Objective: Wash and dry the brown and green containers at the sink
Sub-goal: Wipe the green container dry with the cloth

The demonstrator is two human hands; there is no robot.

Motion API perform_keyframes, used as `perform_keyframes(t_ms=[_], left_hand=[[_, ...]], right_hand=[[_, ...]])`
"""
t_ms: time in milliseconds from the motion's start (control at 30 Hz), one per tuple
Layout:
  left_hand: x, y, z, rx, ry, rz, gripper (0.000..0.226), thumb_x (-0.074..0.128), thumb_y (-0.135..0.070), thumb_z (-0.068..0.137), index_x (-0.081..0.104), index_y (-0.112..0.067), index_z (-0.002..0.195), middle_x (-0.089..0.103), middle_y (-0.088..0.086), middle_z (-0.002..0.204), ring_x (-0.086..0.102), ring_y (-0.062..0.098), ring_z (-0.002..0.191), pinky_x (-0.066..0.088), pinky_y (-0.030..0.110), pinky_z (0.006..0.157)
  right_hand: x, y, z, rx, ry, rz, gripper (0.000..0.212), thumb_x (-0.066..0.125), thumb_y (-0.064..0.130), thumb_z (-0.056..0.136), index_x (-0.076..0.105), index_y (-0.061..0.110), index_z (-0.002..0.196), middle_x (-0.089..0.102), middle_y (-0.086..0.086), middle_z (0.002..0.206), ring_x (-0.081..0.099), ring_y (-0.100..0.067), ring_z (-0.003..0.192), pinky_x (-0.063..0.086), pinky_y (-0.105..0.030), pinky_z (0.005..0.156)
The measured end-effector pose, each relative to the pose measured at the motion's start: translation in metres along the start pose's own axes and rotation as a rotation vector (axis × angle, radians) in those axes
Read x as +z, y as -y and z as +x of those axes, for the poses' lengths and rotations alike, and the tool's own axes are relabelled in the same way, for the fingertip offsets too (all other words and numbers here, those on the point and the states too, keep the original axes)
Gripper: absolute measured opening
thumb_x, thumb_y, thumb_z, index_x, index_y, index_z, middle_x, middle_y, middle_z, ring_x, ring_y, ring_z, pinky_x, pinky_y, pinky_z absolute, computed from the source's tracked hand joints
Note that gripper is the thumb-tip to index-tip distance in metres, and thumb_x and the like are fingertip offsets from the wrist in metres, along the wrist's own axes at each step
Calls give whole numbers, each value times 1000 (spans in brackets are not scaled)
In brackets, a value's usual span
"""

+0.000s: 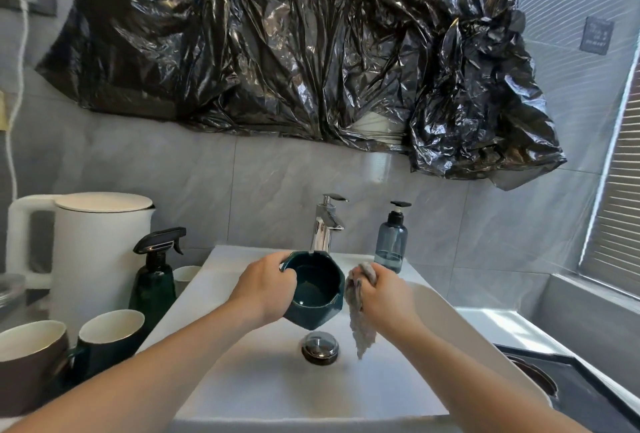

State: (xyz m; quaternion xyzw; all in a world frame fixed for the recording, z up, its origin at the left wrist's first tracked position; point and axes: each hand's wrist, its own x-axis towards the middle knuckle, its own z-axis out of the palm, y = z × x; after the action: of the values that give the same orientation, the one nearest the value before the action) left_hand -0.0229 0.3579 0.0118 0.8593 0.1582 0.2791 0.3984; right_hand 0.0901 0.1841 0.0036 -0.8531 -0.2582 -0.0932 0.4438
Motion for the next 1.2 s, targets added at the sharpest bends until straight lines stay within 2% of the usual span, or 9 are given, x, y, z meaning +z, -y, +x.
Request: perform_keyframes(t_ms=[133,300,567,667,733,800,933,1033,1200], left_hand=[[-29,24,-6,-30,-39,186,29,45,-19,100,69,-33,105,70,-9,100,61,23,97,51,34,77],[-47,48,-7,-63,-74,307,21,46,-25,98,67,-30,97,71,-5,97,63,23,95,56,37,80],[-47,65,-1,-67,-69,347,21,46,-25,98,61,-30,86,68,-5,91,62,24,91,56,38,77],[-43,67,0,-65,-49,352,21,46,-24,98,64,-29,87,68,-4,91,62,24,90,53,37,75],[-42,66,1,-61,-49,364,22,46,-24,97,66,-28,89,68,-4,91,61,24,89,50,36,72],[-41,66,2,-62,-57,361,20,45,-24,96,62,-28,85,66,-4,89,60,25,88,44,34,66],[-42,65,2,-68,-55,372,18,46,-23,96,57,-26,82,64,-4,86,60,26,87,44,35,66],[-41,67,3,-66,-44,372,17,45,-24,97,60,-25,87,65,-4,89,61,25,88,51,37,72],[-42,69,3,-83,-46,343,21,44,-28,93,65,-27,94,69,-3,96,62,27,93,56,39,80]], right_hand=[[11,27,19,-7,41,3,29,46,38,106,67,25,90,72,-1,87,69,-28,86,58,-41,80],[46,54,42,71,108,100,62,44,71,97,59,14,120,69,-7,112,65,-30,105,51,-37,86],[91,93,82,53,159,46,57,38,47,108,36,7,148,43,-20,146,48,-41,134,43,-42,104],[112,104,102,87,170,2,78,33,67,100,40,10,152,37,-22,155,34,-41,144,27,-47,119],[129,109,114,98,199,-19,81,37,71,96,44,11,150,39,-19,154,41,-40,140,33,-45,111],[143,114,124,107,231,-46,66,48,61,99,53,8,138,42,-18,140,58,-36,117,46,-37,91],[158,121,137,51,250,-50,40,58,50,98,58,10,91,55,-15,100,65,-29,72,58,-36,74],[152,121,133,12,263,-160,27,56,34,98,57,11,85,64,-12,91,71,-34,83,64,-45,82],[125,122,110,-165,241,-544,18,53,18,90,63,9,101,67,-14,105,57,-35,87,49,-35,73]])
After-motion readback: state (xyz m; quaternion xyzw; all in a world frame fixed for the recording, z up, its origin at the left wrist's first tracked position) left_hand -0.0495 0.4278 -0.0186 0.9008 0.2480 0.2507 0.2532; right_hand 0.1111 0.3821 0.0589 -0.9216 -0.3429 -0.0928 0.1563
